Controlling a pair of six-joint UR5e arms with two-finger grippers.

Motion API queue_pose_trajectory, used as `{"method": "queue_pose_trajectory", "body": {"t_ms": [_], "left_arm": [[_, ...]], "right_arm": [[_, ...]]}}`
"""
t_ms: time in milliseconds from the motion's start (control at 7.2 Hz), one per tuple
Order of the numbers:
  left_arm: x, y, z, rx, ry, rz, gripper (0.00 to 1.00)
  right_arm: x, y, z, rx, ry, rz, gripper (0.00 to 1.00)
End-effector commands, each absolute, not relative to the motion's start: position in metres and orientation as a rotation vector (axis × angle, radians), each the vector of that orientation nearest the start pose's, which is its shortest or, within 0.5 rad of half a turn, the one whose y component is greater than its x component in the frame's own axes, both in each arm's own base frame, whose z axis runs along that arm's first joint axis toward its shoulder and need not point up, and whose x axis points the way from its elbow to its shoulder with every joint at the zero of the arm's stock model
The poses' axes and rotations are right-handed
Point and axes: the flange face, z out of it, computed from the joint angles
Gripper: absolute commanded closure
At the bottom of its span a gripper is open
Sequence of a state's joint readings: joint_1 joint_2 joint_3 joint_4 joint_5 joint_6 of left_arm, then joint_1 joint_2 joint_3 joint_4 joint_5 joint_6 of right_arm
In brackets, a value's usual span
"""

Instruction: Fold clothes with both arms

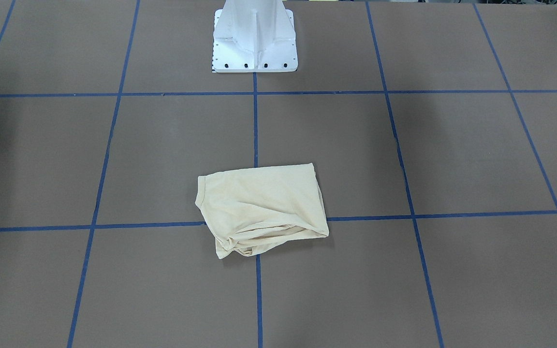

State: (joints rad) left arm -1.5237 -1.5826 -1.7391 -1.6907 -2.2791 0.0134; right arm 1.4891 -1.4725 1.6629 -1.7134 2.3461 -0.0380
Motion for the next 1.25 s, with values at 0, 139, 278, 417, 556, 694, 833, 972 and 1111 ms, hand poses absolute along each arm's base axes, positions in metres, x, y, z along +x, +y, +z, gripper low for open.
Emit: {"method": "queue_pose_trajectory", "body": {"t_ms": [0,139,278,417,556,694,833,972,1111], "left_arm": [[-0.0432,-0.5083,0.5651,0.25,0.735,0.156,0.0],[-0.0424,-0.5086,0.5697,0.241,0.735,0.154,0.0],[-0.0424,-0.5084,0.5686,0.241,0.735,0.154,0.0],[-0.0425,-0.5085,0.5685,0.242,0.734,0.155,0.0],[-0.0424,-0.5084,0.5676,0.243,0.735,0.155,0.0],[-0.0425,-0.5084,0.5662,0.246,0.734,0.156,0.0],[-0.0427,-0.5085,0.5654,0.249,0.731,0.156,0.0],[-0.0421,-0.5092,0.564,0.251,0.729,0.158,0.0],[-0.0422,-0.5098,0.5619,0.256,0.726,0.159,0.0]], "right_arm": [[0.0178,-0.5332,0.5776,0.026,-0.778,-0.135,0.0],[0.0176,-0.5332,0.5773,0.026,-0.781,-0.135,0.0],[0.0168,-0.5332,0.5773,0.025,-0.781,-0.136,0.0],[0.016,-0.5333,0.5781,0.023,-0.781,-0.137,0.0],[0.016,-0.5333,0.5781,0.023,-0.781,-0.137,0.0],[0.0152,-0.5333,0.5781,0.023,-0.781,-0.139,0.0],[0.0154,-0.5333,0.579,0.021,-0.778,-0.138,0.0],[0.0155,-0.5333,0.5777,0.024,-0.776,-0.139,0.0],[0.0155,-0.5334,0.5768,0.027,-0.776,-0.139,0.0]]}}
